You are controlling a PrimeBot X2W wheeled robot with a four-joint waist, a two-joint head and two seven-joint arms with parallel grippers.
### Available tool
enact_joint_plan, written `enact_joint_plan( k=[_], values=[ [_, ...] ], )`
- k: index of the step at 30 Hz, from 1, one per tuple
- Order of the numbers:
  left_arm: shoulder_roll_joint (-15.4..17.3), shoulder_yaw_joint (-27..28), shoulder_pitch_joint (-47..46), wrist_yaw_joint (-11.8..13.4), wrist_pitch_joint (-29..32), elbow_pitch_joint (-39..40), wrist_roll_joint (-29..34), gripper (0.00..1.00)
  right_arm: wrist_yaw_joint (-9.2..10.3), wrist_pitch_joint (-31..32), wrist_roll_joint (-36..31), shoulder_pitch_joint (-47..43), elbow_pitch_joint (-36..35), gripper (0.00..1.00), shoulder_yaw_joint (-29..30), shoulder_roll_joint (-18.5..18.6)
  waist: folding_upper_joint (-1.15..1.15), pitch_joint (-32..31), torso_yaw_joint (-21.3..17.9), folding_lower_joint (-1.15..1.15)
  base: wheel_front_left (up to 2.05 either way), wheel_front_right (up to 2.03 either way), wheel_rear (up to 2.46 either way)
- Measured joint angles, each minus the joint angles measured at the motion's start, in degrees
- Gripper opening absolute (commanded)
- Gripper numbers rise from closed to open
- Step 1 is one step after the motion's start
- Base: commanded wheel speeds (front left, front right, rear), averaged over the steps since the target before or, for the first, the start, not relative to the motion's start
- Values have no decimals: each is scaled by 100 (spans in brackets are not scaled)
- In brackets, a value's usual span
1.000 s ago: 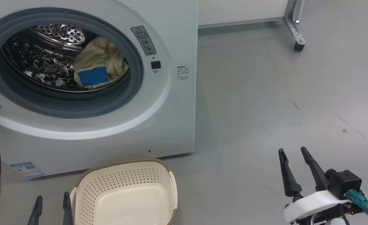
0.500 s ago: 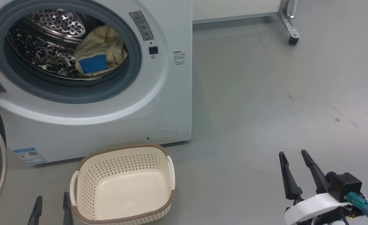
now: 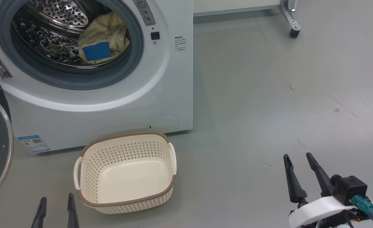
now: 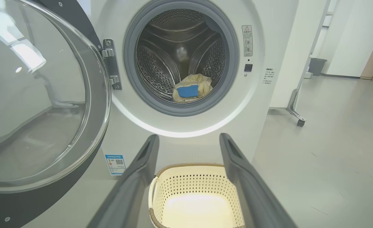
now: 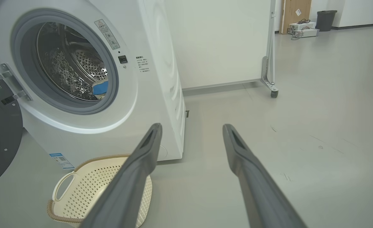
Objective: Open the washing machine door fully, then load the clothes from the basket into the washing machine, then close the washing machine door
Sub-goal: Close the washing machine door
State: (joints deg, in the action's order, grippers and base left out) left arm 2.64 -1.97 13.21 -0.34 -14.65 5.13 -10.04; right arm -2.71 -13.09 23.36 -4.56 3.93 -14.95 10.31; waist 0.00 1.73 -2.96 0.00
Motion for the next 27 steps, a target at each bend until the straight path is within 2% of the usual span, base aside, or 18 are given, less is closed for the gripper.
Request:
enact_joint_plan(
  k=[20,27],
  values=[
    [0,-58,21,103,0,11,0,100,75,-1,-14,0,-66,100,-7,40,0,2,103,0,-26,26,0],
    [-1,-191,15,103,0,-1,0,100,126,-2,-37,-29,-102,100,33,73,0,-24,268,0,0,0,0]
  ],
)
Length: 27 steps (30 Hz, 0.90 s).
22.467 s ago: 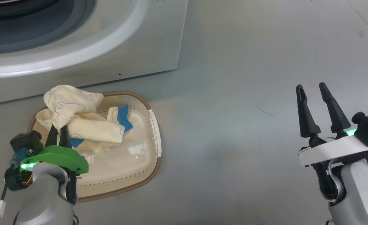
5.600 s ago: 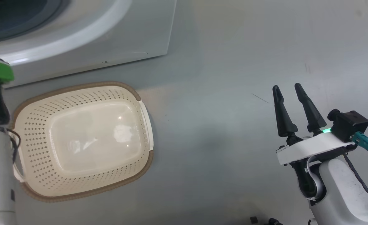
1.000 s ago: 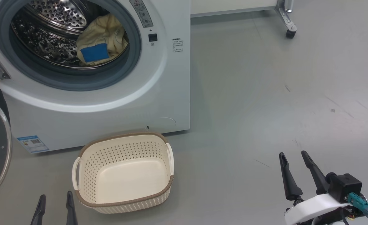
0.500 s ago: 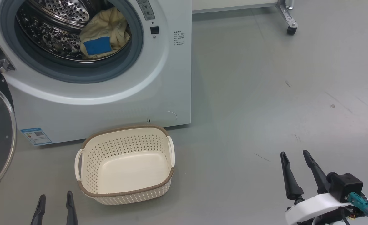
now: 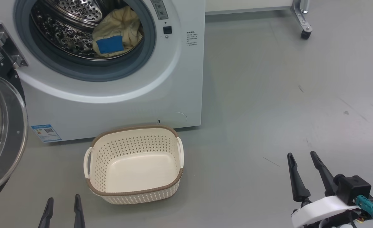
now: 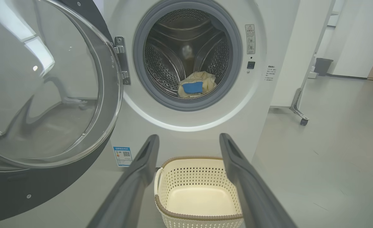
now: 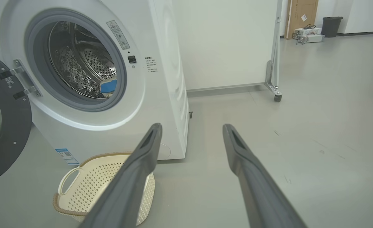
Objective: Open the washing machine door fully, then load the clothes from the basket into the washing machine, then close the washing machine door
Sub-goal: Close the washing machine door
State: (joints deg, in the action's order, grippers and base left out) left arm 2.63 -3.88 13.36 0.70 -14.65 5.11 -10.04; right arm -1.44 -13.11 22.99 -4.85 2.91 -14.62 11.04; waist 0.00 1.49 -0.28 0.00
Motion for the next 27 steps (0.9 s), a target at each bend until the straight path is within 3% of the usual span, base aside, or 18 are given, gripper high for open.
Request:
enact_joint_plan(
  k=[15,27],
  values=[
    [-1,-99,1,71,0,-31,-57,100,4,-1,1,-170,-108,100,22,33,0,9,708,0,0,0,0],
    [0,-148,5,205,0,-47,-204,100,-10,-2,0,-203,-165,100,-3,132,0,48,1619,0,0,0,0]
  ],
)
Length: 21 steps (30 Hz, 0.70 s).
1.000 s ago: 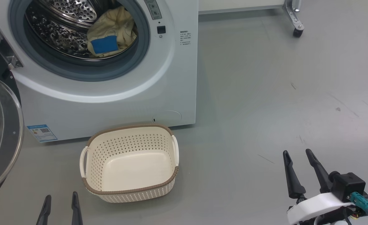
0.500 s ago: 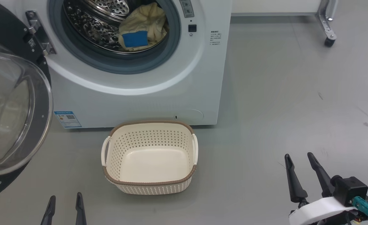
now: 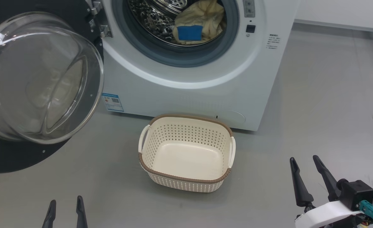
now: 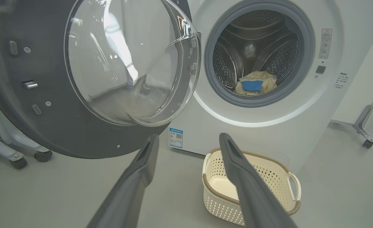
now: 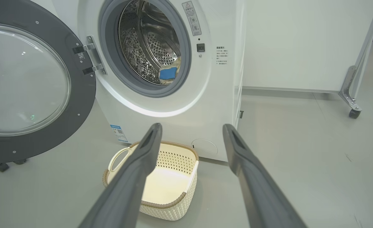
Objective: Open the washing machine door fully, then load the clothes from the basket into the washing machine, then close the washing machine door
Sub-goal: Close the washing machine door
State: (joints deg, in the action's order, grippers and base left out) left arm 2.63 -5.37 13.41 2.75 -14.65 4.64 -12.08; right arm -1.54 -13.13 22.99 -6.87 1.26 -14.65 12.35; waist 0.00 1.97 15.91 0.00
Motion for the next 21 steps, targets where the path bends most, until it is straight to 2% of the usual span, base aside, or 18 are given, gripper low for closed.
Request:
enact_joint_plan(
  k=[13,21],
  values=[
    [0,2,16,91,0,-86,-159,100,0,30,-92,-1,-83,100,-110,16,0,-28,1032,0,0,0,0],
    [0,299,184,246,0,158,-364,100,-149,231,-210,173,-224,100,-389,47,0,90,1425,0,0,0,0]
  ],
)
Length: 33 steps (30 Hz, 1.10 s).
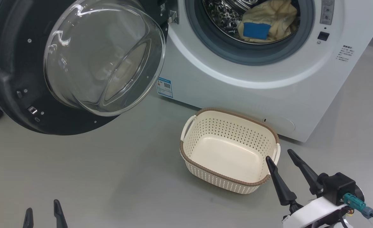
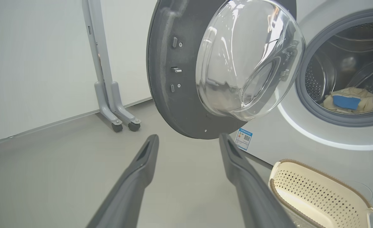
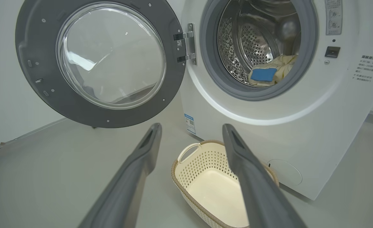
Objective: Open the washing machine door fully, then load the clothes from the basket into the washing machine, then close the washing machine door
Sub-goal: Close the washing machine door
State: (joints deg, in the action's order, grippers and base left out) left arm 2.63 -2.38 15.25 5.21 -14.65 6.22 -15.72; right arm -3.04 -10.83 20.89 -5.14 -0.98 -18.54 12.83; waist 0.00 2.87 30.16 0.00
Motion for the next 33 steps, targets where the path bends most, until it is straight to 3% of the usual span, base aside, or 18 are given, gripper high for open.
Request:
enact_joint_plan(
  k=[19,21,33],
  values=[
    [-1,67,149,126,0,308,-263,100,-154,201,-33,425,94,100,-181,71,0,240,165,0,0,0,0],
    [-1,53,149,126,0,309,-293,0,-154,202,-32,425,113,100,-177,71,0,243,162,0,0,0,0],
    [-9,335,-8,126,0,539,-1043,0,-149,201,-14,425,134,100,-87,70,0,283,138,0,0,0,0]
  ],
)
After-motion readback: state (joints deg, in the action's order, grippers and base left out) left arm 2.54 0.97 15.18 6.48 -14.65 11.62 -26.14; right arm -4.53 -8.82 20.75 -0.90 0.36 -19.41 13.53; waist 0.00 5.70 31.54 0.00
